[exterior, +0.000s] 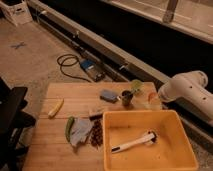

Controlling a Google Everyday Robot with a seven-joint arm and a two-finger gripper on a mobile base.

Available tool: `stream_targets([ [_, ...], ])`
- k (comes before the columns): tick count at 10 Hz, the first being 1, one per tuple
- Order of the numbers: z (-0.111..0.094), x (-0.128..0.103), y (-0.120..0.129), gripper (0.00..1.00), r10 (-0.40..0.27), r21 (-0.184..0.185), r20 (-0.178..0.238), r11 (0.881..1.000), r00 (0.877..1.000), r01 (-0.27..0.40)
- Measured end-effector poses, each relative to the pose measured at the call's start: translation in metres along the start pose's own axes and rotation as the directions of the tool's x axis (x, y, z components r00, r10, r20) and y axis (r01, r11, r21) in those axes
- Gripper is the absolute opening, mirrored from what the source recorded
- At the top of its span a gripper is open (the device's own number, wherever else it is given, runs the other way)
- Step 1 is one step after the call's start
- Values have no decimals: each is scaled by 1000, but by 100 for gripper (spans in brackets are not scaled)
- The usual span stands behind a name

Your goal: Place apple in paper cup

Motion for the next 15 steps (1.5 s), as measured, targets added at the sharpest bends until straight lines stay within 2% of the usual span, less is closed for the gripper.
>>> stream_targets([
  [2,2,1,1,75,7,-14,-7,1000,1000,-8],
  [6,1,7,4,75,35,-30,-19,999,999,-35],
  [10,-6,8,3,75,45,-19,-10,999,999,-45],
  [12,-19,4,-4,75,43,19,1,999,999,-43],
  [15,-68,-1,-28,75,53,114,40,992,998,-58],
])
